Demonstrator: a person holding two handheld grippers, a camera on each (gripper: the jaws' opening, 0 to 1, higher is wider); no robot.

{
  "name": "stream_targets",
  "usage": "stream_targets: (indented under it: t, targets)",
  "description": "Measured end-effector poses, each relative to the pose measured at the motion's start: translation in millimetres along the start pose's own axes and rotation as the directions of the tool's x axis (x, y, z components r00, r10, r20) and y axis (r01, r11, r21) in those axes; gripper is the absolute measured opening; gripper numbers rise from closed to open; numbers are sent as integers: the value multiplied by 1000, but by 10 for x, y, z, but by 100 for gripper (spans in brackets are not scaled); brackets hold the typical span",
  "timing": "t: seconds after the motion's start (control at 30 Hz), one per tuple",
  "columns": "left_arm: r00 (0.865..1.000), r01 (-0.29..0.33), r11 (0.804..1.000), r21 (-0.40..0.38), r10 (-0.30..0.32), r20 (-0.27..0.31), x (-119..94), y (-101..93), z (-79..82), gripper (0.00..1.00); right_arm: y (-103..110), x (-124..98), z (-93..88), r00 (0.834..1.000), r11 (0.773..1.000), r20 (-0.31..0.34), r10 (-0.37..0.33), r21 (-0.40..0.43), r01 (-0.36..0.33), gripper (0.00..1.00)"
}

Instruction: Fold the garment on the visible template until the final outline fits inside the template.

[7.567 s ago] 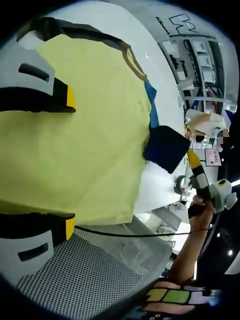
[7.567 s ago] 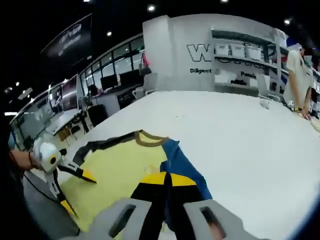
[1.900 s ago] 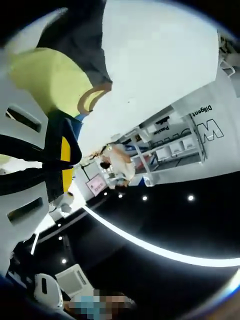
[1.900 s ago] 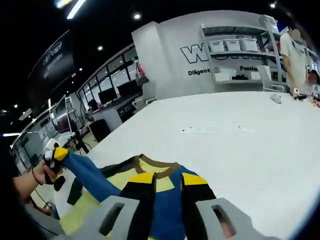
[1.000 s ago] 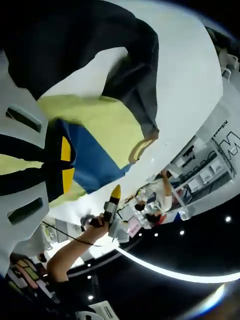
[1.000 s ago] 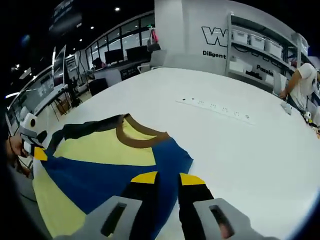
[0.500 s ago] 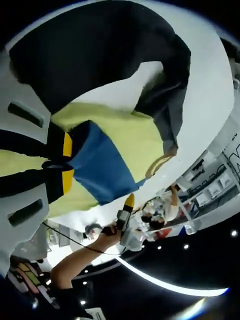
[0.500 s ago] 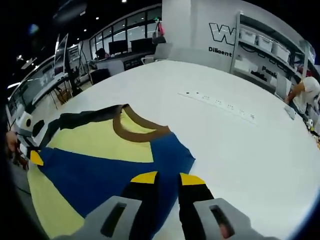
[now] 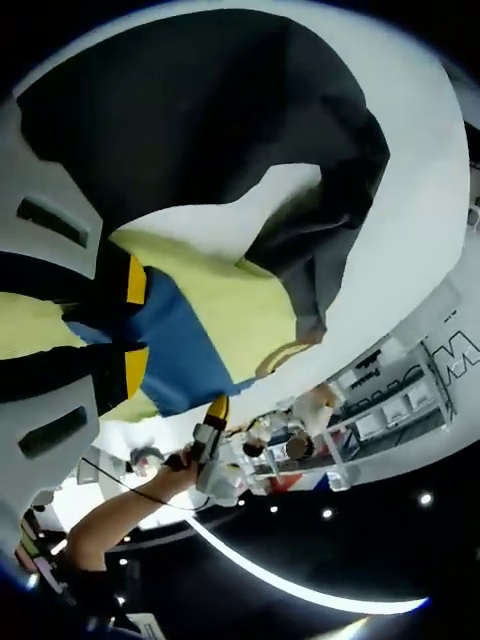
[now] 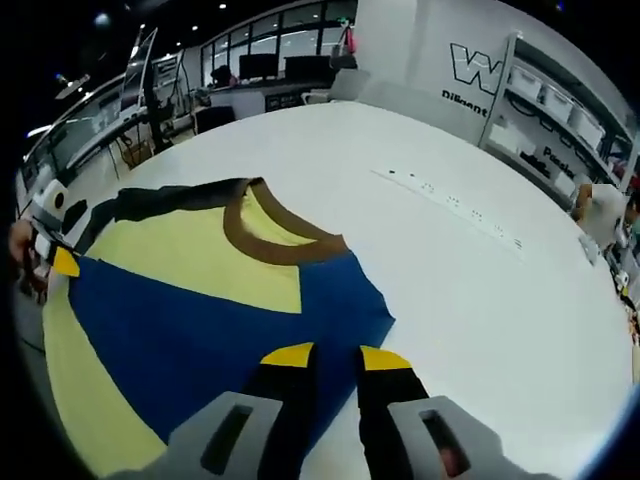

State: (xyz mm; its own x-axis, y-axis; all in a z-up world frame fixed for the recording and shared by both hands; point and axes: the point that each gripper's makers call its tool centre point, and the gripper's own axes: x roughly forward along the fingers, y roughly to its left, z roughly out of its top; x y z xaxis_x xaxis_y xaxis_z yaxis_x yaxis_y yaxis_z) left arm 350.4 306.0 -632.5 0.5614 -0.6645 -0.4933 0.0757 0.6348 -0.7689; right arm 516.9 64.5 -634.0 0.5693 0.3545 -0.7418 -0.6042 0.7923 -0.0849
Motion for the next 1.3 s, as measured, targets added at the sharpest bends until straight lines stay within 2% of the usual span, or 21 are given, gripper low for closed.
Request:
stream_targets:
  t: [0.07,0.13,0.2,0.47,0.53,0.57,0.6,0.7,0.77,0.83,0.87,0.97,1.1,1.3]
  targets:
    - [1000,-11,1000,-19,11,0,25,11,11,5,-3,9,-10,1000,1000,-2,4,10,-4,9]
    - [1000,-15,999,-43,15,8,33,36,38,4,-13,22,-44,1000,1000,-25,-4,-27,3,8]
    - [1000,-22,999,-50,22,15,38,46,61,3,4,30,-47,1000,999,-27,3,-32,-4,6]
    - [999,-40,998,-55,41,25,58,86,70,0,4,47,-44,999,1000,-33,7,10,-7,0]
    - [999,-38,997,-60,40,30,60,87,70,0,-40,50,-47,999,998,-44,-33,-49,31,0]
    - [999,-37,997,-62,40,32,62,89,72,0,-13,54,-47,999,999,-44,-26,-43,24,0]
    - [999,-33,997,-67,36,38,65,96,78,0,-26,47,-48,997,994,-54,-52,-99,47,0]
    - [999,-20,998,-52,22,47,67,92,89,0,-17,54,-41,997,990,-51,-64,-129,57,0]
    - [998,-25,999,-40,27,51,58,86,94,0,-50,42,-53,998,995,-40,-57,-87,53,0]
    - [998,-26,1000,-17,27,63,40,72,123,0,-77,-27,-10,998,998,7,-61,-23,61,0]
    - [997,-26,1000,-14,26,67,35,70,133,0,-87,-41,-2,998,998,15,-64,-17,65,0]
    - [994,-3,1000,1,2,107,11,23,243,0,-98,-125,40,997,998,55,-59,15,59,0]
    - [990,0,1000,29,-4,140,5,-4,429,0,-182,-237,99,992,995,90,-93,41,89,0]
    - [990,-4,995,100,-10,140,123,-60,738,0,-288,-307,124,986,989,112,-120,97,109,0]
